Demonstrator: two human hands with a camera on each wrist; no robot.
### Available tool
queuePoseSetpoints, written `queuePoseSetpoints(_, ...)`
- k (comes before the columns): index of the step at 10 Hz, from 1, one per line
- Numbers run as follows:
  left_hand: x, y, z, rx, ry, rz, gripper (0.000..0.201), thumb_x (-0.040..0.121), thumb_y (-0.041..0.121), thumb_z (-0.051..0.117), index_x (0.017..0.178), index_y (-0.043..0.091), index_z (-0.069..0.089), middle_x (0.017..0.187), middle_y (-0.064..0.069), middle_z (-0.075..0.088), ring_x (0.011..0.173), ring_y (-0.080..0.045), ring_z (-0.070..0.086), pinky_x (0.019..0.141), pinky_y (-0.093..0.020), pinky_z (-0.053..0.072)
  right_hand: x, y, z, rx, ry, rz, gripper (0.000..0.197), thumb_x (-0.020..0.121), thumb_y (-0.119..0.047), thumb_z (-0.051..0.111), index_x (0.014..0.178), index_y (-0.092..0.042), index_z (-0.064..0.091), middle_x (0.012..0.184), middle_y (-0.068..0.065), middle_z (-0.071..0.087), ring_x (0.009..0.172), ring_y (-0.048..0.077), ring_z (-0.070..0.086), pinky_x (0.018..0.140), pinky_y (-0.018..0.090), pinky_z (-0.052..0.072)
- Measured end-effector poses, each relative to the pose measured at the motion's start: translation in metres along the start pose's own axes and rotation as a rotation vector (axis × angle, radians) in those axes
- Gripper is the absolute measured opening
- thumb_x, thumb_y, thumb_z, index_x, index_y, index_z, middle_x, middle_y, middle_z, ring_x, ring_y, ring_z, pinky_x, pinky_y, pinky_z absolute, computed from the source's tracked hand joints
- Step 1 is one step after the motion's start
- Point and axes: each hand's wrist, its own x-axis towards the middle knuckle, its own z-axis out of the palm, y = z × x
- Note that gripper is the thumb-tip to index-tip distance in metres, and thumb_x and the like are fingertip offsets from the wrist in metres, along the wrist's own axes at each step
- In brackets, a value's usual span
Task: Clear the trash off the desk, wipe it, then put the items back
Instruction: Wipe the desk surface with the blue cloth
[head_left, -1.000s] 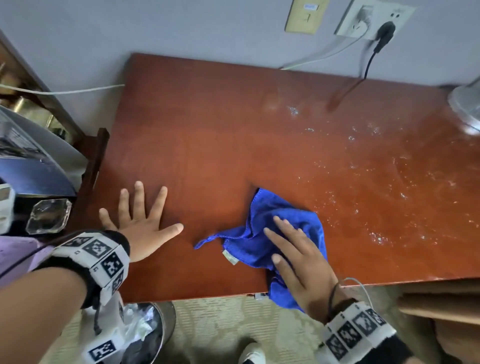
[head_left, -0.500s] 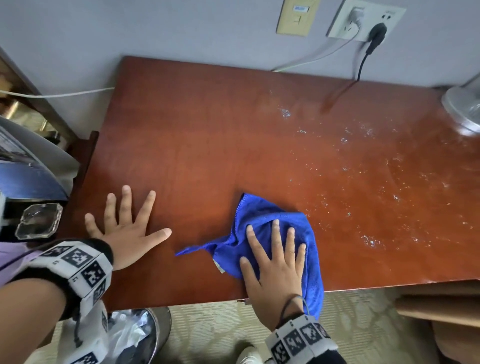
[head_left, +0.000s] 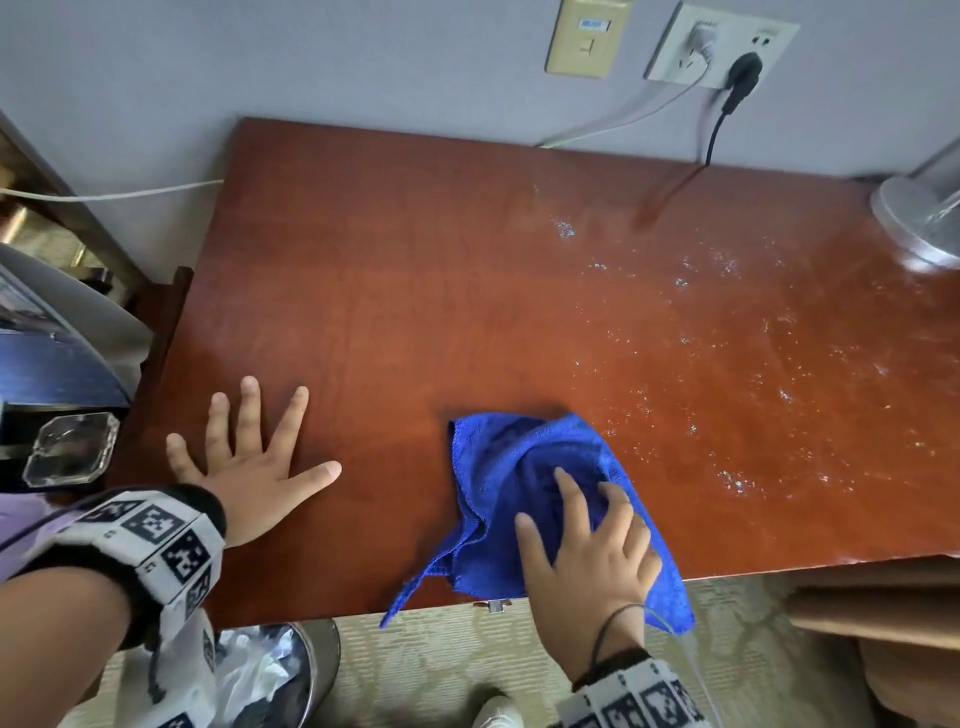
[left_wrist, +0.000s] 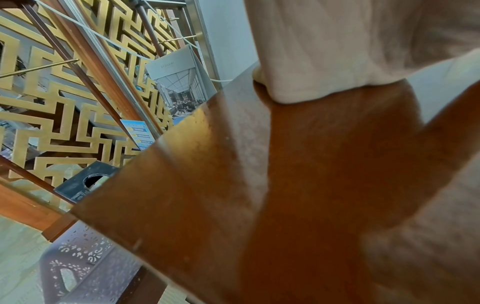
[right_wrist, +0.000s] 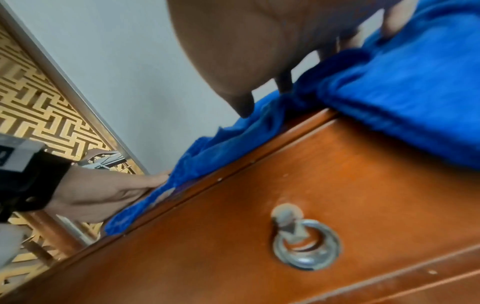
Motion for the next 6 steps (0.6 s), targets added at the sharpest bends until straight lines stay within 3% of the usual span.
queuePoseSetpoints(1, 0.001, 0.0, 0.0, -0.005, 0.001, 0.002, 0.083, 0.085, 0.076, 0.025, 0.138, 0.047, -0.031, 0.146, 0.0, -0.046, 0.137, -0.026, -0.038, 0.11, -0.06, -0.013, 0.003, -0.021, 0.008, -0.055, -0.191, 0.119, 0.098, 0.063, -0.082, -0.004, 0.149, -0.037, -0.004, 0.154, 0.013, -0.011, 0.141, 0.03, -0.006, 0.11, 0.05, -0.003)
queuePoseSetpoints(2, 0.0, -0.001, 0.0, -0.004, -0.003, 0.008, 0.083, 0.085, 0.076, 0.025, 0.137, 0.046, -0.033, 0.145, -0.001, -0.047, 0.137, -0.027, -0.038, 0.11, -0.06, -0.014, 0.011, -0.024, 0.018, -0.117, -0.288, 0.055, 0.112, 0.047, -0.087, -0.023, 0.142, -0.028, -0.029, 0.149, 0.022, -0.032, 0.14, 0.037, -0.026, 0.109, 0.059, -0.012)
queuePoseSetpoints(3, -0.001, 0.0, 0.0, -0.002, -0.014, 0.01, 0.083, 0.086, 0.075, 0.025, 0.137, 0.045, -0.034, 0.144, -0.002, -0.048, 0.137, -0.027, -0.038, 0.11, -0.06, -0.014, 0.028, 0.01, 0.004, -0.203, -0.272, -0.23, 0.102, 0.053, -0.09, -0.018, 0.141, -0.038, -0.024, 0.152, 0.015, -0.029, 0.14, 0.029, -0.028, 0.112, 0.054, -0.013)
queuePoseSetpoints(4, 0.001, -0.001, 0.0, -0.002, -0.016, 0.011, 0.083, 0.086, 0.075, 0.024, 0.137, 0.045, -0.034, 0.144, -0.002, -0.049, 0.136, -0.027, -0.039, 0.109, -0.06, -0.015, 0.042, 0.03, -0.01, -0.159, -0.335, -0.301, 0.102, 0.054, -0.094, 0.003, 0.141, -0.048, -0.02, 0.152, -0.004, -0.032, 0.139, 0.015, -0.031, 0.115, 0.049, -0.015)
queuePoseSetpoints(5, 0.001, -0.001, 0.0, -0.007, -0.019, 0.017, 0.083, 0.086, 0.075, 0.024, 0.136, 0.045, -0.035, 0.144, -0.002, -0.049, 0.136, -0.027, -0.039, 0.109, -0.06, -0.015, 0.041, 0.013, -0.012, -0.145, -0.305, -0.185, 0.108, 0.047, -0.098, 0.013, 0.141, -0.052, -0.016, 0.151, -0.005, -0.033, 0.141, 0.018, -0.028, 0.11, 0.061, -0.011)
queuePoseSetpoints(6, 0.003, 0.0, 0.001, 0.002, -0.009, 0.014, 0.082, 0.086, 0.075, 0.023, 0.136, 0.045, -0.035, 0.144, -0.002, -0.049, 0.136, -0.027, -0.039, 0.109, -0.06, -0.014, 0.045, 0.0, -0.008, -0.201, -0.367, -0.173, 0.108, 0.041, -0.098, 0.002, 0.134, -0.052, -0.031, 0.144, 0.003, -0.047, 0.136, 0.025, -0.038, 0.105, 0.069, -0.01)
